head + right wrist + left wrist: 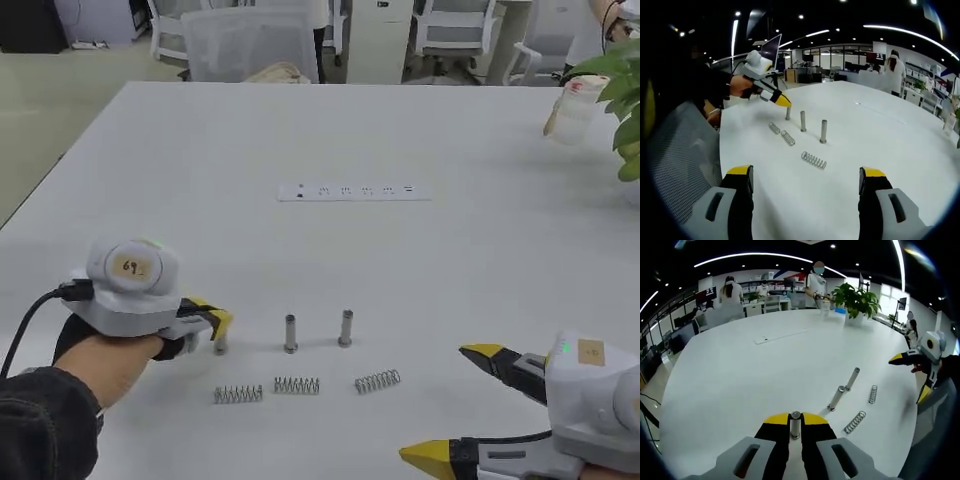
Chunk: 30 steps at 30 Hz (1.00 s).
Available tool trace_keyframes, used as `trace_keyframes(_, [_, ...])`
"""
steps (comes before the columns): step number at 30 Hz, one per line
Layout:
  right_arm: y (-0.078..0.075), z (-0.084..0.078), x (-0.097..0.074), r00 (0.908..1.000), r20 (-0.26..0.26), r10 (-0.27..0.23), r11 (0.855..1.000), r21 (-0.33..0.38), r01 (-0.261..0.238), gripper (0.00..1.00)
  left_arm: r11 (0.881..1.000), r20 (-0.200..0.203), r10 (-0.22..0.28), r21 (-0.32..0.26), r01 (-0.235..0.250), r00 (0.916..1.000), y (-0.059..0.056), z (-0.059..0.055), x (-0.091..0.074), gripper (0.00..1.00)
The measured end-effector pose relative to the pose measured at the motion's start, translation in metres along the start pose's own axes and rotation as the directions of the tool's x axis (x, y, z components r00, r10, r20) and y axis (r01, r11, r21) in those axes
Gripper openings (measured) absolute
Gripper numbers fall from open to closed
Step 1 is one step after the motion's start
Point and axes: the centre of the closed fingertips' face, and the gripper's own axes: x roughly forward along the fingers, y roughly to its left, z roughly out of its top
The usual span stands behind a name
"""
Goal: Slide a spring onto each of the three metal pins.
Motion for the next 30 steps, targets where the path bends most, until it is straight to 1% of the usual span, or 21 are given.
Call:
trace_keyframes(12, [0.0009,0.0052,-0.0017,1.0,-0.001,-0.001,1.0,-0.015,0.001,0.86,1.0,0.002,-0.008,-0.009,0.008,1.0,-0.0021,-0.0018,-0.0007,0.0])
trace_keyframes(15, [0.0005,0.0068,-0.0021,1.0,-0.001,-0.002,1.0,-0.02,0.002,0.86,1.0,0.006,-0.017,-0.019,0.017,0.9998,-0.0038,-0.0021,-0.0004,0.0])
trace_keyframes(21, [0.0007,0.0095,-0.0029,1.0,-0.001,-0.004,1.0,-0.028,0.004,0.86,1.0,0.01,-0.019,-0.007,0.019,0.9998,-0.0041,-0.0024,-0.0003,0.0])
trace_keyframes(24, [0.0009,0.0097,-0.0031,1.0,-0.001,-0.005,1.0,-0.029,0.005,0.86,1.0,0.014,-0.017,0.02,0.017,0.9998,-0.0061,-0.0023,-0.0009,0.0])
trace_keyframes(30, [0.0014,0.0095,-0.0031,1.0,-0.004,-0.004,0.999,-0.032,0.004,0.86,0.999,0.028,-0.025,0.023,0.024,0.9993,-0.0094,0.0004,-0.0018,0.01])
